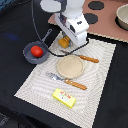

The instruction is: Interact with the objects in diverse but meaningful ways.

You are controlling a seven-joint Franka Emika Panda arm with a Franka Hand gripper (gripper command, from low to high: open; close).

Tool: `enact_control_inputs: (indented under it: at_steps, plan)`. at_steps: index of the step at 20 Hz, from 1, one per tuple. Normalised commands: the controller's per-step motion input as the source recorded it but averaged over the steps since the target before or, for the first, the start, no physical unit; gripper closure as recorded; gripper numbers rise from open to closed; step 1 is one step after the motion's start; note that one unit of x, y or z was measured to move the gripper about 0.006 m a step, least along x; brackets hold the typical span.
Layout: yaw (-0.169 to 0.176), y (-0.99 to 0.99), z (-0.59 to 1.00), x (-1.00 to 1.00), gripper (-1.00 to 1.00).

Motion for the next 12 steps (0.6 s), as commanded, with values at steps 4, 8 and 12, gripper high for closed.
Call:
enact_control_inputs:
  at_steps: [4,8,12]
  plan:
    - [0.0,0.27,0.34,0.0,-1.0]
    - [0.002,0.22,0.39,0.0,-1.0]
    - [0.015,0.12,0.62,0.0,-1.0]
